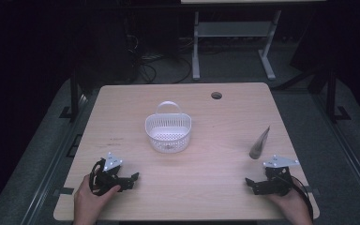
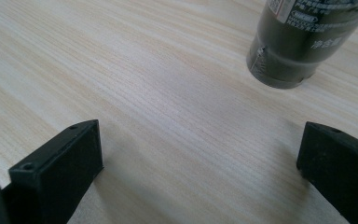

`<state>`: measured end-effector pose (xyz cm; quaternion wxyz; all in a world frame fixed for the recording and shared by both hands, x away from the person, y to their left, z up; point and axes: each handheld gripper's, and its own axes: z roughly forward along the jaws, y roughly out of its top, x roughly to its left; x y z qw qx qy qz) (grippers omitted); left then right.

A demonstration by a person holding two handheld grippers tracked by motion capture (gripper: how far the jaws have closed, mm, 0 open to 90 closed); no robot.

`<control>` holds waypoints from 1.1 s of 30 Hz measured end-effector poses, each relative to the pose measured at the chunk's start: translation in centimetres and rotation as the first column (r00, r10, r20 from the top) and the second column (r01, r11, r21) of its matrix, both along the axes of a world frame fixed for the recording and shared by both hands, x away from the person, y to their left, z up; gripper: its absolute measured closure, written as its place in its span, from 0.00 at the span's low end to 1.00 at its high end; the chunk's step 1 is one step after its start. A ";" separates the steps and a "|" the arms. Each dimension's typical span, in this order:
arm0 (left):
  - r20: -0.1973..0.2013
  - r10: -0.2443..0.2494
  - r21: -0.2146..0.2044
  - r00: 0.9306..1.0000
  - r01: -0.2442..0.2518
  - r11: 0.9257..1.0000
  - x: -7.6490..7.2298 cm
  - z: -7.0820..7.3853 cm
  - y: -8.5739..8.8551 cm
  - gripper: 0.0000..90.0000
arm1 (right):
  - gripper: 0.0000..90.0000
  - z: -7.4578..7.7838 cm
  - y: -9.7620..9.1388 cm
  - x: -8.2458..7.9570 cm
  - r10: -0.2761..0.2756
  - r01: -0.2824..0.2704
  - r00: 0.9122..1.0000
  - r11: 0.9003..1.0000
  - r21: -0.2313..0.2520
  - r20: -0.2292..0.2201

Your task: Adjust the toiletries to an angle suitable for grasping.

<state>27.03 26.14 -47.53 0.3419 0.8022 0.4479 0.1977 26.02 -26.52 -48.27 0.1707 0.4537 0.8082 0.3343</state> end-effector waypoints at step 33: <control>0.002 0.003 -0.003 1.000 -0.003 1.000 0.1 0.0 -0.1 0.14 | 0.34 2.3 -1.0 -1.1 0.014 -0.014 0.999 1.000 0.010 -0.029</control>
